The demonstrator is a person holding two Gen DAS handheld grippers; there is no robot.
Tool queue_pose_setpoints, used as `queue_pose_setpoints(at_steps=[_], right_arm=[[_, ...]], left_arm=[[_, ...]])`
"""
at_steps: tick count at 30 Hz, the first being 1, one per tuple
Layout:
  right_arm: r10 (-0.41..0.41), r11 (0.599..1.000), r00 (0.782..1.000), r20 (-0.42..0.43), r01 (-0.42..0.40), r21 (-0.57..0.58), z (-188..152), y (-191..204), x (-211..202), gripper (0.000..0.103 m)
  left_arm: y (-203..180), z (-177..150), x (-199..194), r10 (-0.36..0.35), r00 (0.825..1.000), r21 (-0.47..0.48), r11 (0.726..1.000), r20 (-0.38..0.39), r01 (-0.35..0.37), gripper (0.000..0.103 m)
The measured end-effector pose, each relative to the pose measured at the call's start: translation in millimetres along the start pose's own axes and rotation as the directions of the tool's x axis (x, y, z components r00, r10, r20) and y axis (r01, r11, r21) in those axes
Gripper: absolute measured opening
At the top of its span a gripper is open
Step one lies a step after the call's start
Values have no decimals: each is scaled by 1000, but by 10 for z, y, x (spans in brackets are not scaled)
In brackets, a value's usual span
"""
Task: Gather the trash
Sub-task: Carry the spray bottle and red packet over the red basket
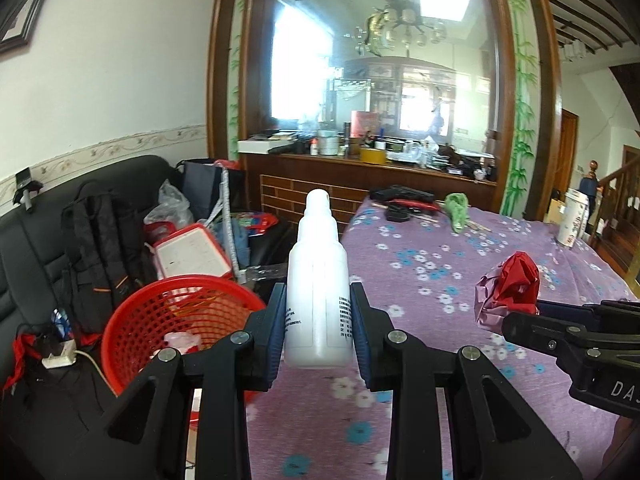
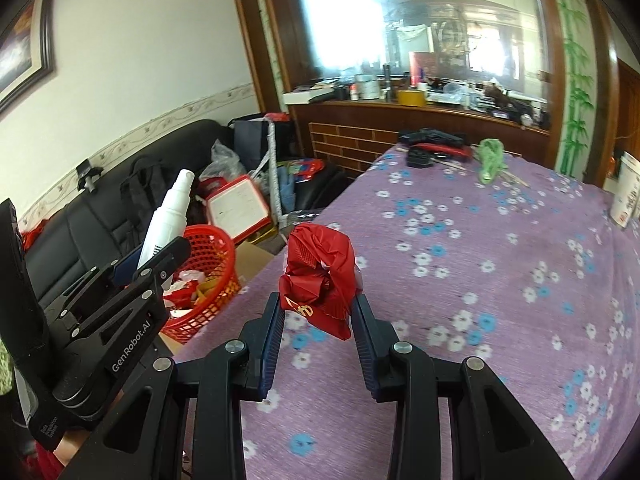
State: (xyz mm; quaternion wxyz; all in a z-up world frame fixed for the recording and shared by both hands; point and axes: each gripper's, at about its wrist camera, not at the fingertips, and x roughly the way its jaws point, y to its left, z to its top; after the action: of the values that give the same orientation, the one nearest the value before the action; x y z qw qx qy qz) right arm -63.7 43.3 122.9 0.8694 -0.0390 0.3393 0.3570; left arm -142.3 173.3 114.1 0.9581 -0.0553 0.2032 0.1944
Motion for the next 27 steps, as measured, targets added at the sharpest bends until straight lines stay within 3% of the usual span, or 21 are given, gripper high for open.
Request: queue_pose_setpoints(at_steps=[11,21,27], right_arm=[[73,996,995,-62,-76,-52,149,390,402,37],[152,984,982,-108,-160,-77,283,768,732,37],[193,975,971,-140,-206,-85,367,970,958,37]], left_arm=[[590,-77,106,82,996,-74,994,-32,-84,29],[1301,-226,244,175,980,-150,971,-98,-188,29],[1453,-276,322,191,974,-162,964,-122,-210,29]])
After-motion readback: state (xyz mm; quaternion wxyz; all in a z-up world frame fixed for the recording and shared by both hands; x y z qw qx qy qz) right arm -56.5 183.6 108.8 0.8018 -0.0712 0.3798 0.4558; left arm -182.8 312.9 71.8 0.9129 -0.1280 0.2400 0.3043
